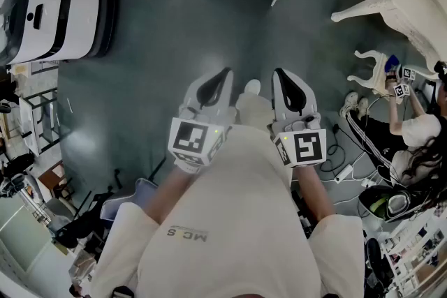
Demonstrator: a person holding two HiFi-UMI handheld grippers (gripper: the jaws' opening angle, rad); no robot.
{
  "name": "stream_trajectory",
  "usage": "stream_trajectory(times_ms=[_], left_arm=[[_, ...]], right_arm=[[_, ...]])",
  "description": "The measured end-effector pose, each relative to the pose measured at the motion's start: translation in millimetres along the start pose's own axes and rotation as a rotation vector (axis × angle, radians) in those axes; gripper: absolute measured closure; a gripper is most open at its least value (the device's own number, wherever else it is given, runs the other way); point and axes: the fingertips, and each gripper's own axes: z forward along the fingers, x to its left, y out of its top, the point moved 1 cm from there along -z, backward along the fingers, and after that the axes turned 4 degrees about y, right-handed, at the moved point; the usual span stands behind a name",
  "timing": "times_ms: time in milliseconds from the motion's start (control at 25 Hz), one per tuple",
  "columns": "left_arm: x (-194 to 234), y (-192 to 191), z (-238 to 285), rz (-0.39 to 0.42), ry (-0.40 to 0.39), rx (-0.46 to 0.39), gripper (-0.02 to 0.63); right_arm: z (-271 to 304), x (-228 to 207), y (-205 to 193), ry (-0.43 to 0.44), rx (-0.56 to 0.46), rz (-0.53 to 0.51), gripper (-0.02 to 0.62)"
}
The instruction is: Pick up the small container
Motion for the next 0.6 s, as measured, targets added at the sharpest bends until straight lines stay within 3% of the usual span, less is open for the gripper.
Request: stream_trajectory(times_ms=[160,600], left_arm=[[1,6,-19,0.012,-0.014,-0.007,0.606],[-8,24,-16,0.056,-0.027,-0.016,0.606]], right_arm=[[-6,17,6,-0.013,-0.004,-0.011,0.595],[-15,2,25,-0.015,-0.066,0.016,0.597]])
